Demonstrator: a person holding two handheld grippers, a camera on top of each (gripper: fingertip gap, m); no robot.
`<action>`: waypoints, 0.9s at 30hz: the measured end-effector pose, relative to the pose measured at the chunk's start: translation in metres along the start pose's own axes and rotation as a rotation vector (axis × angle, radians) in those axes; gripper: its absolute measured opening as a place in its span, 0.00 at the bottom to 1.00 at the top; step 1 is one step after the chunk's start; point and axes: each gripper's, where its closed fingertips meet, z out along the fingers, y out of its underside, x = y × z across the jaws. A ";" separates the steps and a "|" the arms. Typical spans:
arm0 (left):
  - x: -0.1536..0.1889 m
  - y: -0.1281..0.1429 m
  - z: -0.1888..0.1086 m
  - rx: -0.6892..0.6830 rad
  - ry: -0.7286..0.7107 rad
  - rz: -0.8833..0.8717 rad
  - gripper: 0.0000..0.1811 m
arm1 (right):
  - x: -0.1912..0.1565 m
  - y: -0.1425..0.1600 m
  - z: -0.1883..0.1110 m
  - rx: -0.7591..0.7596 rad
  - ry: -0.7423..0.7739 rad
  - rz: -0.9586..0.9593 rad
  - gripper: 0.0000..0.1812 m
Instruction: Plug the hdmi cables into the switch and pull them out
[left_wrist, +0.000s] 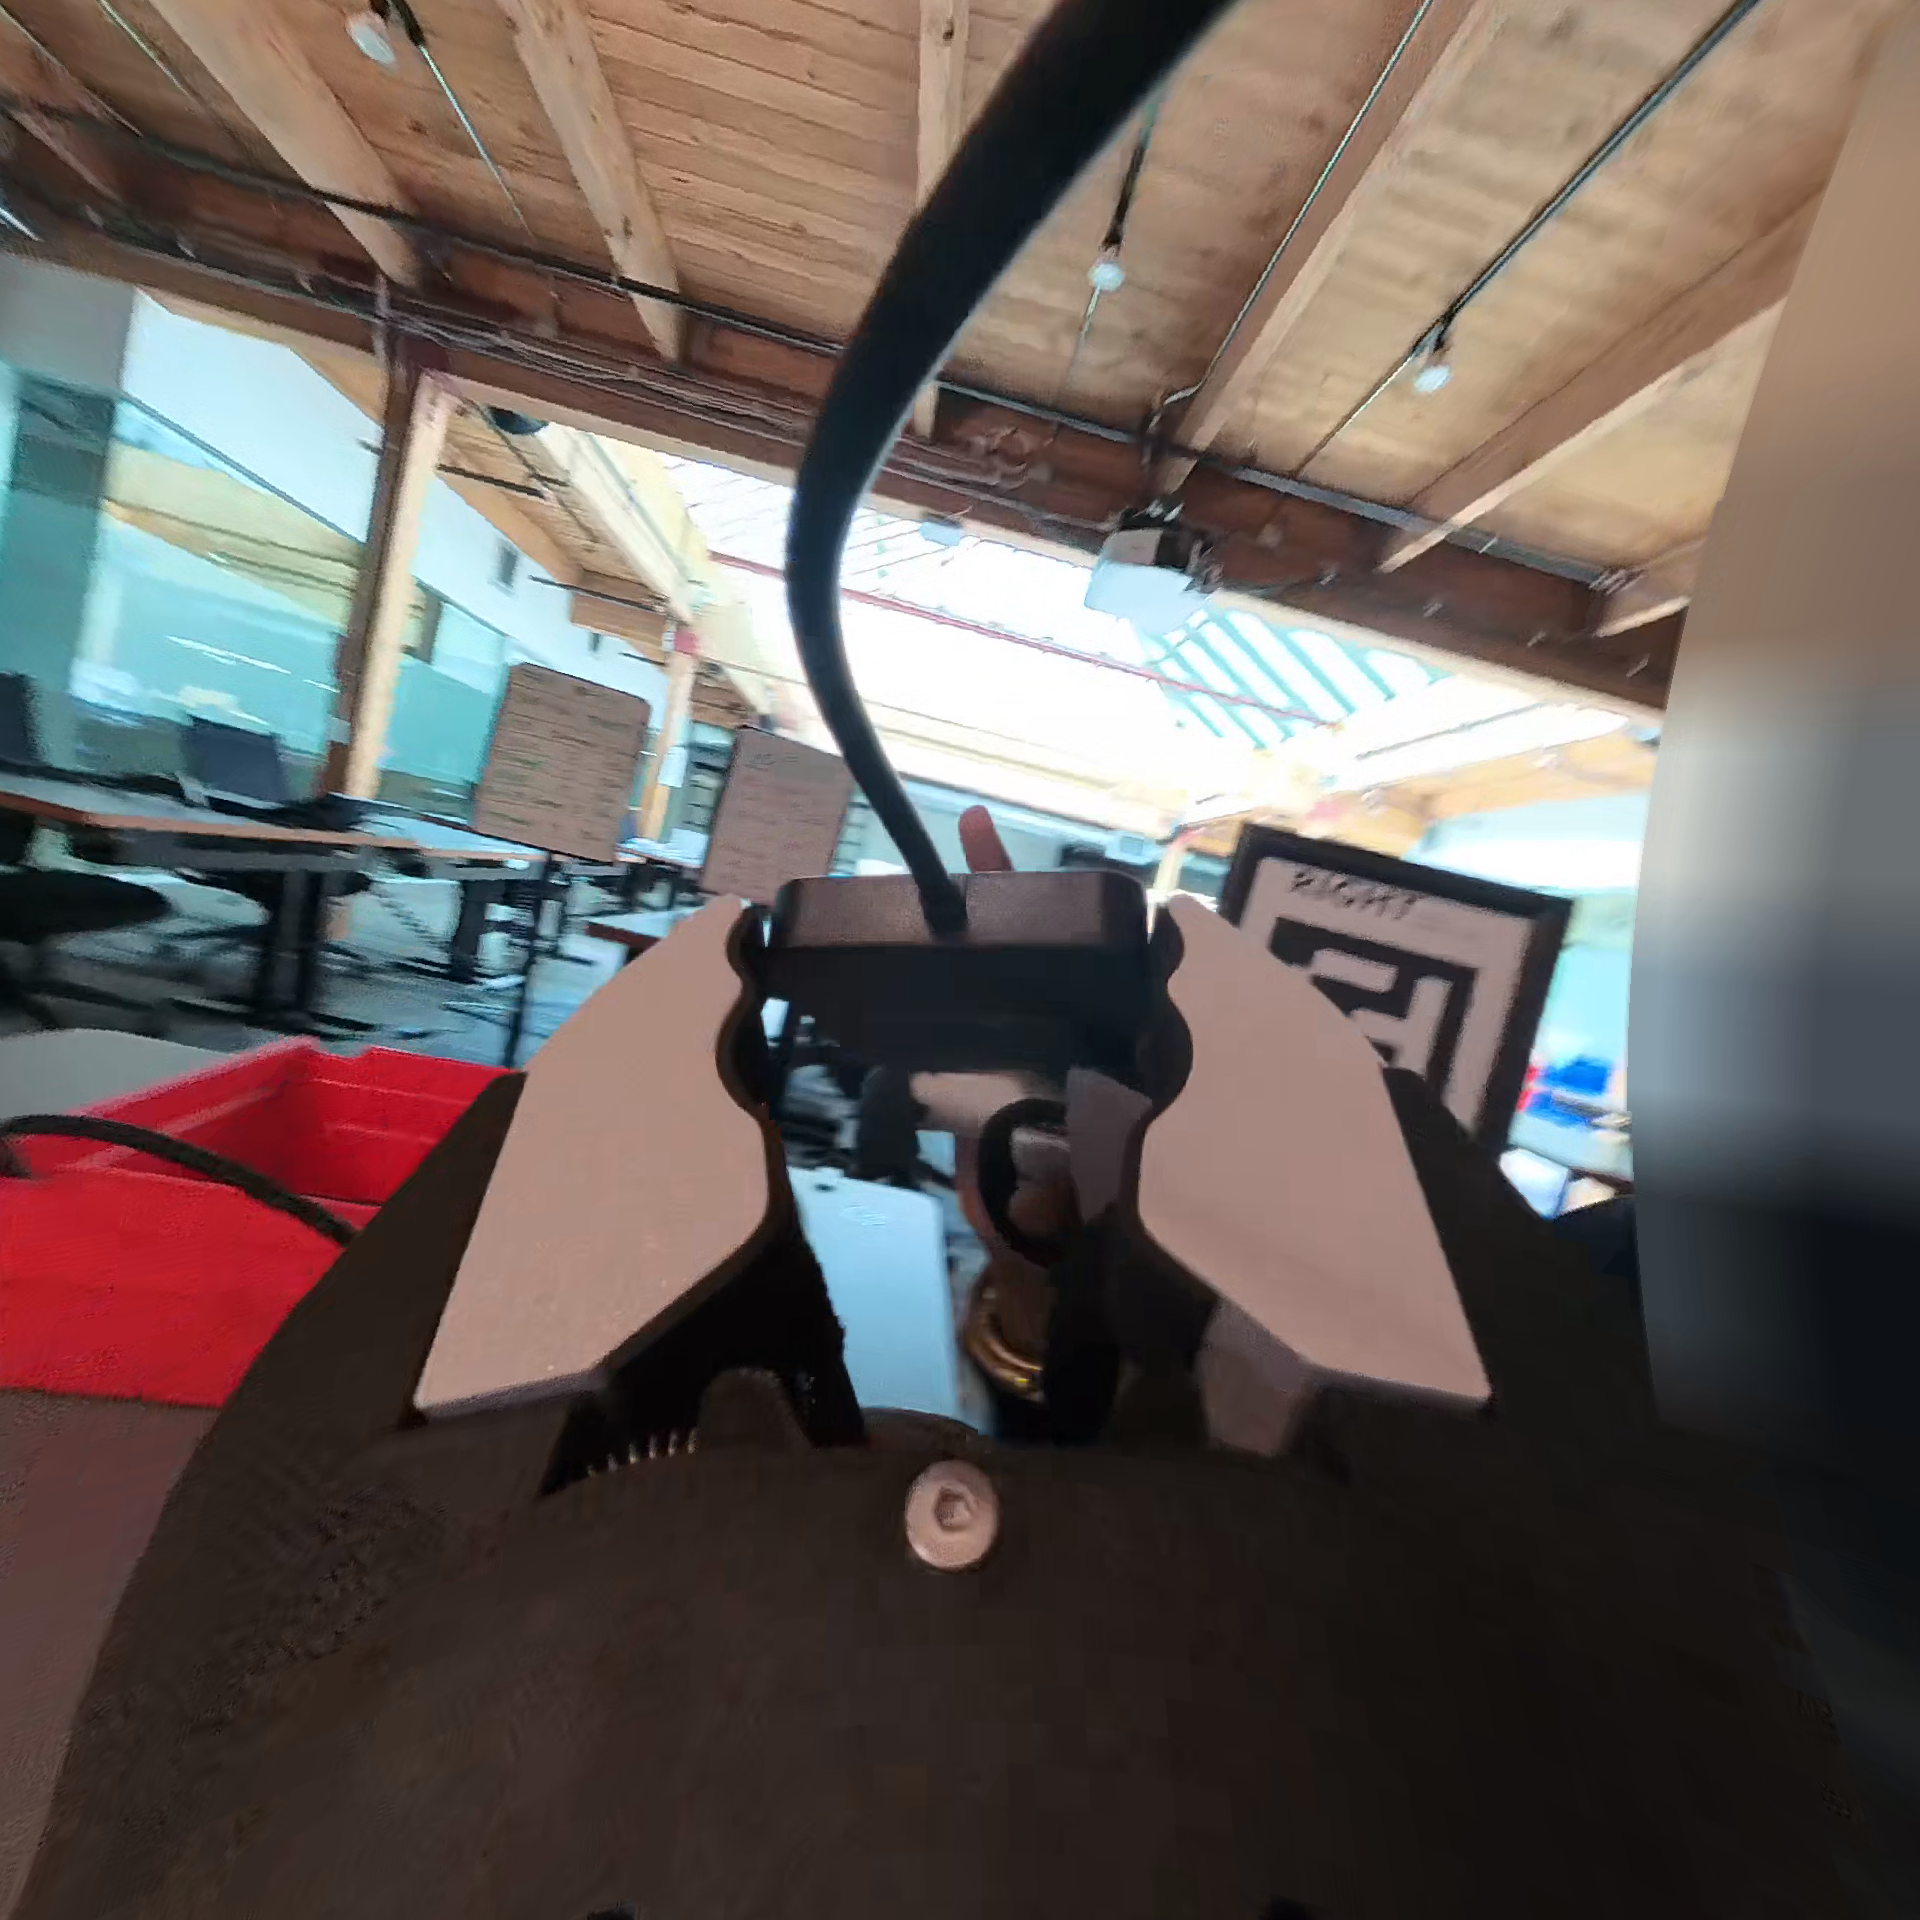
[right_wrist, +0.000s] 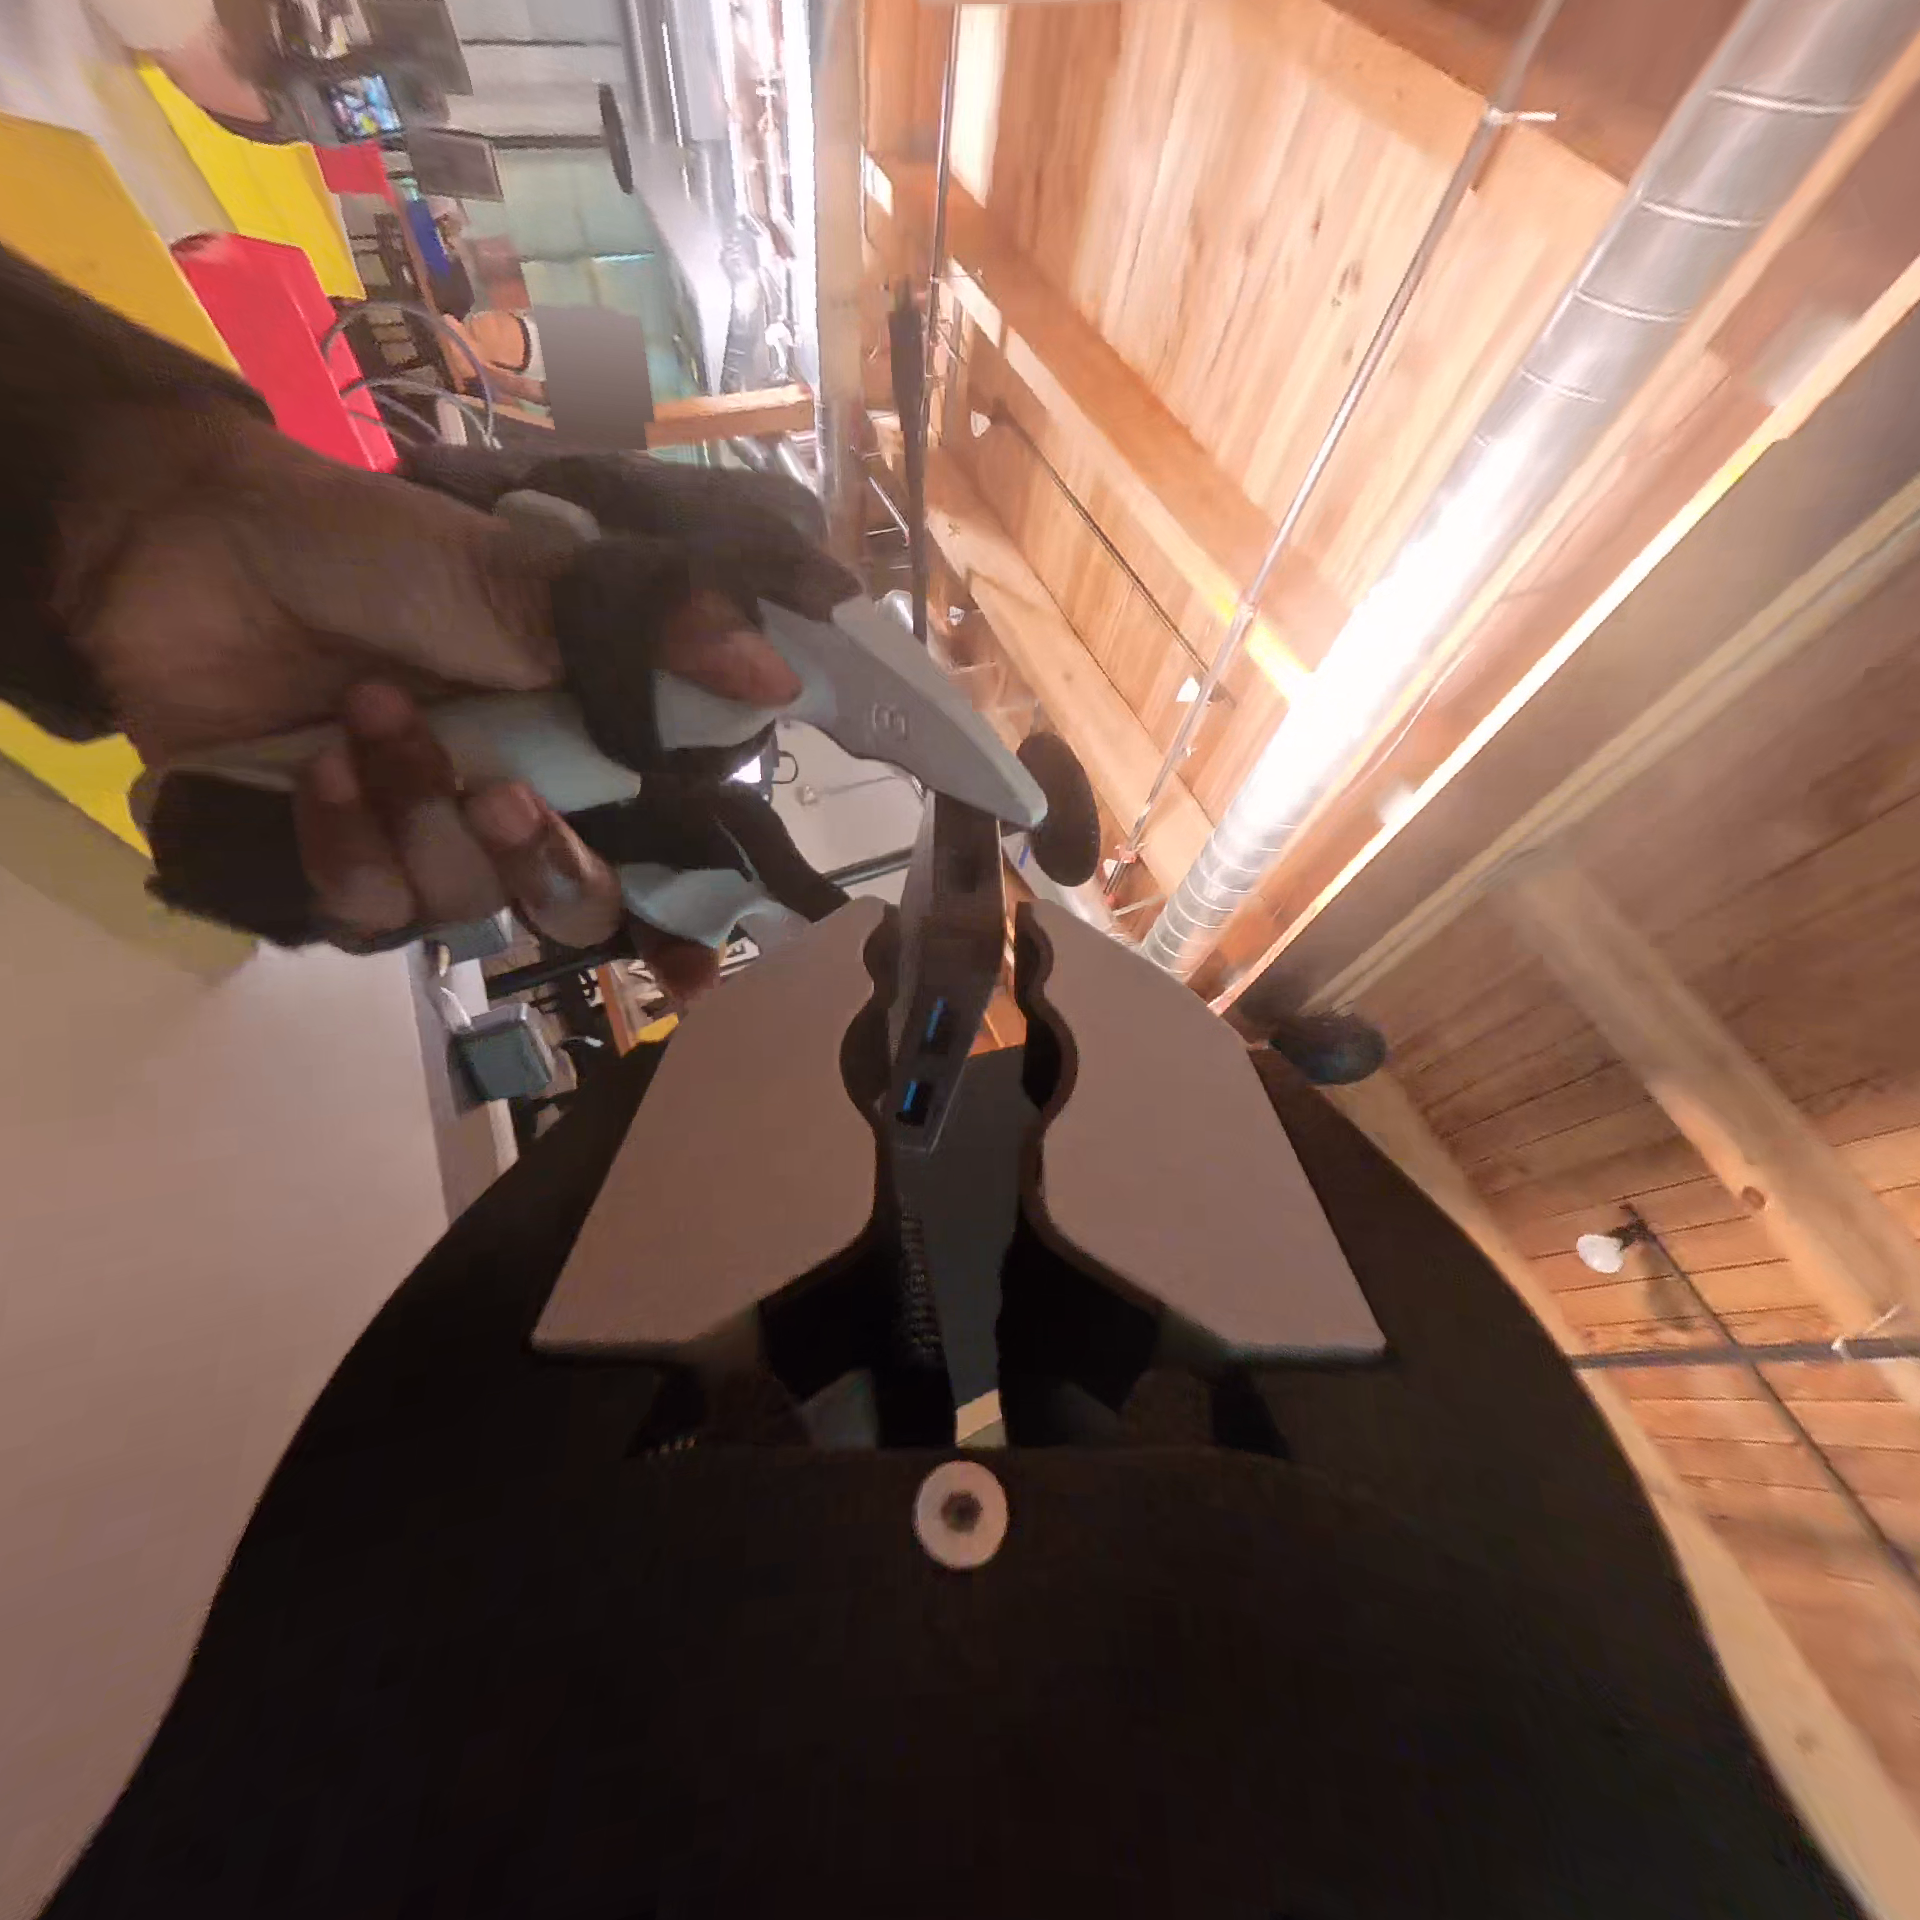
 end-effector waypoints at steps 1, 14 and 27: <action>0.001 0.000 -0.001 -0.002 0.027 -0.055 0.38 | 0.001 0.001 -0.001 -0.008 0.002 -0.012 0.12; -0.033 -0.011 -0.042 -0.186 -0.186 0.124 0.31 | 0.002 0.048 -0.022 -0.266 -0.210 0.046 0.08; -0.041 -0.123 -0.224 -0.352 -1.109 0.783 0.30 | -0.133 0.130 -0.100 -0.897 -1.066 0.238 0.08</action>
